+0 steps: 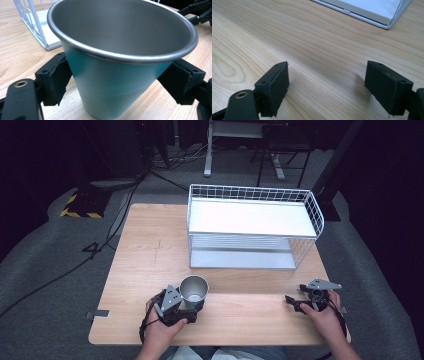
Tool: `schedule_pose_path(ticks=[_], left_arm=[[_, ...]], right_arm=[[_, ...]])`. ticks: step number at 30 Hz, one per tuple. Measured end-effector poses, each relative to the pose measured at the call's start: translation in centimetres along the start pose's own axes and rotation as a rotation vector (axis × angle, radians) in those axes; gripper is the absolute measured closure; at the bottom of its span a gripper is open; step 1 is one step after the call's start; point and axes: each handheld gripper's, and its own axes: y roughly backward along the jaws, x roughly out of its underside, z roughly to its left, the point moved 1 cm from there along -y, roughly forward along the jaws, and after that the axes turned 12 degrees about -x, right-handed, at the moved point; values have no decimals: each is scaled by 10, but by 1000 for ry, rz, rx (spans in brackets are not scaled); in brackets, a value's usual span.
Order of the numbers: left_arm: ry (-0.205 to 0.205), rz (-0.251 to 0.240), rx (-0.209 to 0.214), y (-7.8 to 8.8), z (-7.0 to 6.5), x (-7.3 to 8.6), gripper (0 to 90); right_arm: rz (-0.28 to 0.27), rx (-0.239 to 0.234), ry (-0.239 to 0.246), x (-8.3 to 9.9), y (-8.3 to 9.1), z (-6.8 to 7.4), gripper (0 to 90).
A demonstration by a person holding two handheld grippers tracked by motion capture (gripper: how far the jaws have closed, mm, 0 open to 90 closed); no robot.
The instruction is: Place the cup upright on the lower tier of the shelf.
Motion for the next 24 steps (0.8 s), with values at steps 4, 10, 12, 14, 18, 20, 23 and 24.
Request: schedule_pose_path(ticks=[4,10,12,14,18,20,23,24], left_arm=[[-2,-3,10,0,-3,-2,166],[-11,-21,9,2,-8,-16,167],[-10,-24,10,0,-8,-22,167],[0,-23,13,-2,-9,-29,167],[8,-25,12,-7,-11,-39,167],[3,-32,12,-11,-11,-50,167],[1,-41,11,-14,-11,-58,167],[-1,-45,11,-15,-10,-62,166]], right_arm=[[0,0,0,0,0,0,198],[0,0,0,0,0,0,198],[0,1,-1,0,0,0,197],[1,0,0,0,0,0,197],[-1,2,-1,0,0,0,197],[0,5,-2,0,0,0,197],[1,5,-1,0,-1,0,196],[1,5,-1,-1,-1,0,196]])
